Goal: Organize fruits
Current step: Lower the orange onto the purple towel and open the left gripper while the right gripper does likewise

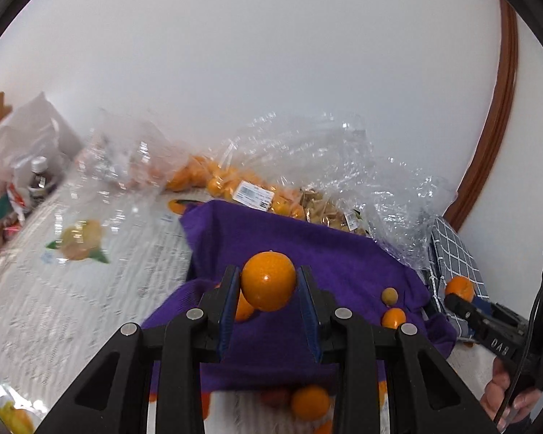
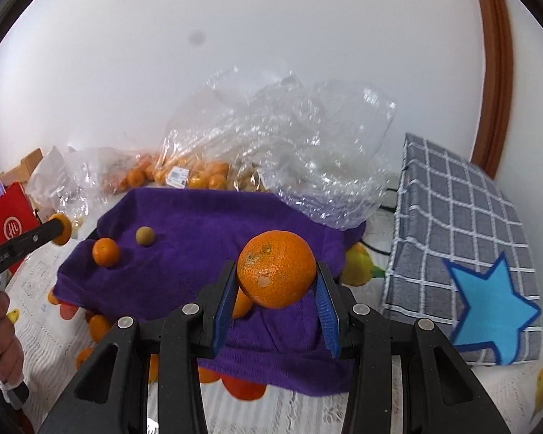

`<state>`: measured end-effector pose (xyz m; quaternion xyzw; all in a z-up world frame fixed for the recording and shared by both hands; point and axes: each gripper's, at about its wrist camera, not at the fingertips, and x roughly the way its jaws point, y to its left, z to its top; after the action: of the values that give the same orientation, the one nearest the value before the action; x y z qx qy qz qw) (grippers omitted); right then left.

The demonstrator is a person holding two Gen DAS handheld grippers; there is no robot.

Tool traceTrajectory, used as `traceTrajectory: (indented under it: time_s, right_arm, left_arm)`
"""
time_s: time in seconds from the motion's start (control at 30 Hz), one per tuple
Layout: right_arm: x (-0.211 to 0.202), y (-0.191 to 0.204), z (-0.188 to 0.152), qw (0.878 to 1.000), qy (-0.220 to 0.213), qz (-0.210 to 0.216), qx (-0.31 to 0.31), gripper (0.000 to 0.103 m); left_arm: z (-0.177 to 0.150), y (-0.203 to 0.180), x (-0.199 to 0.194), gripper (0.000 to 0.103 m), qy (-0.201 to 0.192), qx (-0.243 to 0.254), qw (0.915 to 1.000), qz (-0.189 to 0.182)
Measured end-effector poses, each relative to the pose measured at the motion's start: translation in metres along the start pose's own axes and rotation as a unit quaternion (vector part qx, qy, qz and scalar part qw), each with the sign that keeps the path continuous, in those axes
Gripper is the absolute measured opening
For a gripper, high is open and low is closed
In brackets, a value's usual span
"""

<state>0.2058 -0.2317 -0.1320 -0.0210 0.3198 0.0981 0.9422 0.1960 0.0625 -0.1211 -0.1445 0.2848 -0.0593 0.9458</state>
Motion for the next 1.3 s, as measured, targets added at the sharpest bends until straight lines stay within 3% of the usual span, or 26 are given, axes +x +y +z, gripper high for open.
traceTrajectory:
  time_s: [0.17,0.23,0.33,0.67,0.83,1.23,1.3]
  right_arm:
    - [0.024,-0.008,-0.005,1.0,0.017,0.012,0.018,0.042]
    - [0.033,-0.01,-0.009,0.999,0.034,-0.003,0.016,0.042]
    - [0.041,-0.009,-0.014,0.999,0.045,-0.01,0.002,0.042]
    - [0.059,-0.009,-0.023,0.997,0.078,0.004,0.001,0.042]
    - [0.059,-0.007,-0.023,0.997,0.082,-0.009,-0.007,0.042]
    - [0.058,-0.01,-0.022,0.997,0.075,0.003,-0.003,0.046]
    - [0.056,-0.01,-0.021,0.997,0.072,0.01,0.0,0.053]
  left_arm:
    - [-0.008,-0.007,0.028,0.031,0.011,0.002,0.9999,-0.008]
    - [-0.016,-0.009,0.04,0.031,0.043,0.012,0.9989,-0.012]
    - [-0.019,-0.012,0.044,0.031,0.04,0.025,0.9988,-0.012]
    - [-0.027,-0.015,0.059,0.031,0.084,0.027,0.9958,-0.024]
    - [-0.028,-0.014,0.063,0.031,0.096,0.024,0.995,-0.014]
    - [-0.029,-0.018,0.066,0.031,0.103,0.033,0.9941,-0.007]
    - [-0.027,-0.016,0.064,0.041,0.102,0.032,0.9942,-0.016]
